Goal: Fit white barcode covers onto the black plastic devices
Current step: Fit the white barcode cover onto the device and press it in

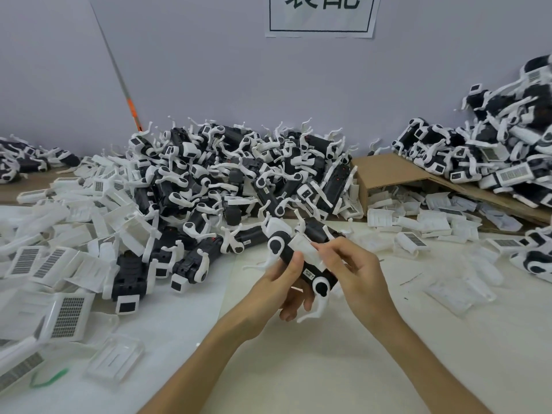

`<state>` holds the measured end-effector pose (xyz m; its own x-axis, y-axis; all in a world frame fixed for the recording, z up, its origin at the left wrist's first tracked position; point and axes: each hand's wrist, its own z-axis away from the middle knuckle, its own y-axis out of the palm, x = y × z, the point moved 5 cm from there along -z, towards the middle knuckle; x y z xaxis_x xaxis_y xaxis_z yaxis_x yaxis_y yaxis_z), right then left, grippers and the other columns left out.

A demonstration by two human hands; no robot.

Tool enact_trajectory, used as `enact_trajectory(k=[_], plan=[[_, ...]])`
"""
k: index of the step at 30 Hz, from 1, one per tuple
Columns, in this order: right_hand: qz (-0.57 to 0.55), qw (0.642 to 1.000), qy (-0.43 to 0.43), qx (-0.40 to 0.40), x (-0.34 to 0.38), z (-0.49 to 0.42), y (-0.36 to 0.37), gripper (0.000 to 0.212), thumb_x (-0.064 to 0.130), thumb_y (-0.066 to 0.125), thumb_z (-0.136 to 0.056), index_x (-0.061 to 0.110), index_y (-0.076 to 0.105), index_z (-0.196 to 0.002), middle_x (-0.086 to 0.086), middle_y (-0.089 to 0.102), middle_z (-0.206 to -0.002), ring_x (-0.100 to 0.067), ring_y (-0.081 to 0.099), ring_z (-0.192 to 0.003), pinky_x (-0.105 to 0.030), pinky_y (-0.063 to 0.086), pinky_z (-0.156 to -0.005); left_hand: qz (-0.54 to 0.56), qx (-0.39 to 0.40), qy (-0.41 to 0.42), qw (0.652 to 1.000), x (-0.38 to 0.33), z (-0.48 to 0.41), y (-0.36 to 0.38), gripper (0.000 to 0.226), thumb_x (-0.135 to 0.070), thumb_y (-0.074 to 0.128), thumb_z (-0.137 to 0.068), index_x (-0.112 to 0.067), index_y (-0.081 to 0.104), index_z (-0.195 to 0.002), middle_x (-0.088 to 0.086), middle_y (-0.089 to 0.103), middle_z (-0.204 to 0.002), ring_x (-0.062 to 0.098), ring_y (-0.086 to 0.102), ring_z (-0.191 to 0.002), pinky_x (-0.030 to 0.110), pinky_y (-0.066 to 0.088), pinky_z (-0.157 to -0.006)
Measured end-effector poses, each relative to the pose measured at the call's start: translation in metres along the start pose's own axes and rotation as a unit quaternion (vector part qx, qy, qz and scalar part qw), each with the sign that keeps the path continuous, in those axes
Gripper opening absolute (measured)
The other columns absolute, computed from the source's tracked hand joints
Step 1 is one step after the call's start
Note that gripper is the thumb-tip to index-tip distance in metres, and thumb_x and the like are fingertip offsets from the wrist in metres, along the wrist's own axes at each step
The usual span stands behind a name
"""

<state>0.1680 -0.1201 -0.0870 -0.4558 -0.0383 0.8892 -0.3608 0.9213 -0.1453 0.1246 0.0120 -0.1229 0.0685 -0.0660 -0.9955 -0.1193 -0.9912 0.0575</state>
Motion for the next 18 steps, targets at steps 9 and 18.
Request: enact_trajectory(k=[9,18], plan=[[-0.035,0.999,0.014,-0.038,-0.003,-0.001,-0.003,0.015,0.018,0.076,-0.084,0.019,0.068,-0.097,0.004,0.072,-0.092,-0.016,0.068,-0.086,-0.028,0.055,-0.079,0.0,-0.093,0.016,0.996,-0.005,-0.004,-0.011,0.042,-0.073,0.047,-0.08,-0.047,0.076,-0.097,-0.004,0.077,-0.094,0.011,0.069,-0.081,0.021,0.049,-0.059],[0.067,0.997,-0.024,-0.039,-0.002,0.002,0.002,0.039,0.029,0.081,-0.076,0.032,0.062,-0.11,0.008,0.061,-0.117,-0.008,0.058,-0.115,-0.025,0.049,-0.092,0.038,-0.073,0.04,0.996,-0.012,-0.004,-0.005,0.048,-0.051,0.051,-0.096,-0.021,0.059,-0.132,0.01,0.072,-0.119,0.023,0.069,-0.109,0.033,0.056,-0.088]])
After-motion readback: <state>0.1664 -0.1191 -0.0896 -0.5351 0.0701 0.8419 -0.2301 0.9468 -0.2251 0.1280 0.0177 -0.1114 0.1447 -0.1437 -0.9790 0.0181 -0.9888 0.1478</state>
